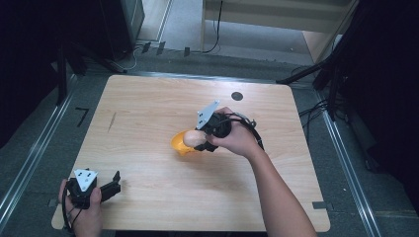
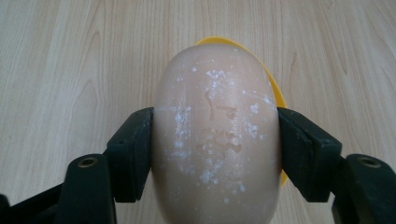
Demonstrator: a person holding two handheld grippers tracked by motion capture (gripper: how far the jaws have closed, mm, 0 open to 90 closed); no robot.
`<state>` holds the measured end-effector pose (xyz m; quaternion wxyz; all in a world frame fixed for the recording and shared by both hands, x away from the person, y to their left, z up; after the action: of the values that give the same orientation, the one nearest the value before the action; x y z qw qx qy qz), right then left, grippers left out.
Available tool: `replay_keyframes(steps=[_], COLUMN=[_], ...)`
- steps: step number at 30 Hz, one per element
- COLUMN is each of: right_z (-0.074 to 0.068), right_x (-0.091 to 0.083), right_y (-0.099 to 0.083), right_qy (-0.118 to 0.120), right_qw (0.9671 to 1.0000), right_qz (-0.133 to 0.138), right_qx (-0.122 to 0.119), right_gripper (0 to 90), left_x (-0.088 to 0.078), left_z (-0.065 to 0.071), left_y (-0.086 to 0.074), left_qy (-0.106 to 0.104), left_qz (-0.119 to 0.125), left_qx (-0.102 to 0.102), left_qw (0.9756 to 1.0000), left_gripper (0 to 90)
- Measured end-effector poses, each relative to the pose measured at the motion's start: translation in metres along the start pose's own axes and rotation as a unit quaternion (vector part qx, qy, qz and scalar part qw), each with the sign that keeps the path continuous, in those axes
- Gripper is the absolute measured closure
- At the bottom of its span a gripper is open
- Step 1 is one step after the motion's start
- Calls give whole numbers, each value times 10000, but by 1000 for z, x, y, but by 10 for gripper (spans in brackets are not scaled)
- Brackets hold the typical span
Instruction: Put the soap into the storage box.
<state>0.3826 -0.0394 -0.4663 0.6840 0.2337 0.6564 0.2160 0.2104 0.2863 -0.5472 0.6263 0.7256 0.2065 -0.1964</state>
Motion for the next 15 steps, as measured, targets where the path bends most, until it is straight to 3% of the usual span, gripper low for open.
replay_keyframes(steps=[5,15], right_z=[5,19], right_x=[8,27], right_y=[3,3], right_qy=[101,318], right_qw=[9998,9992], right_qz=[-101,-223], right_qx=[-142,-84], right_gripper=[333,333], left_x=[0,0], left_z=[0,0], left_y=[0,0], left_qy=[-12,-17], left_qz=[0,4], left_qx=[-4,4], left_qw=[10000,10000], left_gripper=[76,76])
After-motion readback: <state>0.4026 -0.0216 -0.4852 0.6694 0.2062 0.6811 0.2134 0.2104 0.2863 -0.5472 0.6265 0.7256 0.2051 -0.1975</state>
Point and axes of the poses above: each handheld gripper's, and its own axes: x roughly forward along the jaws, y roughly out of its top, z roughly to its right, the point moved 4 cm from there along x, roughly forward along the jaws, and after that the axes turned 4 degrees about x, right-handed, at the moved point
